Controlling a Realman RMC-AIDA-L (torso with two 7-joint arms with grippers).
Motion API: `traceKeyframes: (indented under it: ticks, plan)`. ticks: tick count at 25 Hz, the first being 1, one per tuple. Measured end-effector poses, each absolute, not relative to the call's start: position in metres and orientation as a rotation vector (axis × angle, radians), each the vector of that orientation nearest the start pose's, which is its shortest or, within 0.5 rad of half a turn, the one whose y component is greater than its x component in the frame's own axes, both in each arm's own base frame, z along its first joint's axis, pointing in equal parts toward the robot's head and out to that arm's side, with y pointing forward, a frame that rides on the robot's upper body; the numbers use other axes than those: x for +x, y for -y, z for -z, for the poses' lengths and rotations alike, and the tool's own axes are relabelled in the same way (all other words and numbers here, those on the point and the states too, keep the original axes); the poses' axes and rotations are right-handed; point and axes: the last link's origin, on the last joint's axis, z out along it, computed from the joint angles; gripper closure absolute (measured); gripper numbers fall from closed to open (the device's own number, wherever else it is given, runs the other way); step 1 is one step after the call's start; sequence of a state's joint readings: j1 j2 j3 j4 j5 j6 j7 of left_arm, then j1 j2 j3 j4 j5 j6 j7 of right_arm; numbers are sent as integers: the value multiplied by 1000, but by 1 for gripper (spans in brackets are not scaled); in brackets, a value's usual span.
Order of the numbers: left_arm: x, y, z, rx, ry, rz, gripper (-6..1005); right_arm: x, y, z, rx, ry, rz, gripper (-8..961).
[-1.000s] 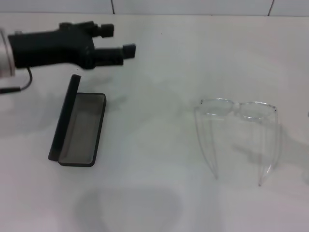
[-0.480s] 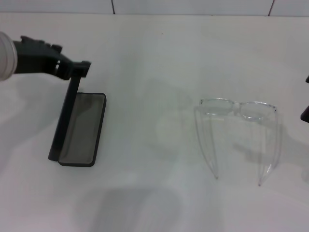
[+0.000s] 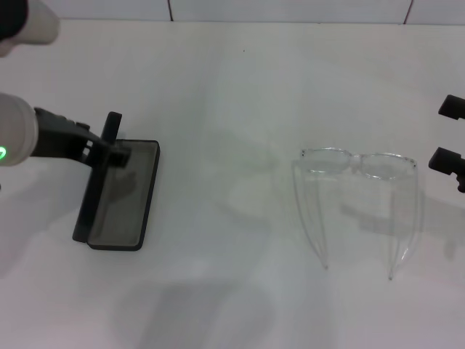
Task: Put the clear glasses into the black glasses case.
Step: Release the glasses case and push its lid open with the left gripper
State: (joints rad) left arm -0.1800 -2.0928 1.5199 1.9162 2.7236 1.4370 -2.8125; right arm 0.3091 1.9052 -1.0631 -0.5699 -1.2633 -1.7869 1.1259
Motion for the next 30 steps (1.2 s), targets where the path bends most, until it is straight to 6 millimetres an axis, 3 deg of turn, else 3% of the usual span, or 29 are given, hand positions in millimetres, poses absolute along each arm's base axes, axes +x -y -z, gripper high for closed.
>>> traceKeyframes:
  ticks: [6, 24, 30]
  plan:
    - [-199, -308, -38, -2232, 999, -308, 287, 273, -279, -64, -2535, -294, -1198, 84]
    - [-210, -317, -22, -2212, 1003, -459, 309, 276, -277, -63, -2522, -294, -1185, 83]
    - [-209, -317, -22, -2213, 995, -459, 516, 277, -276, -63, -2522, -294, -1189, 84]
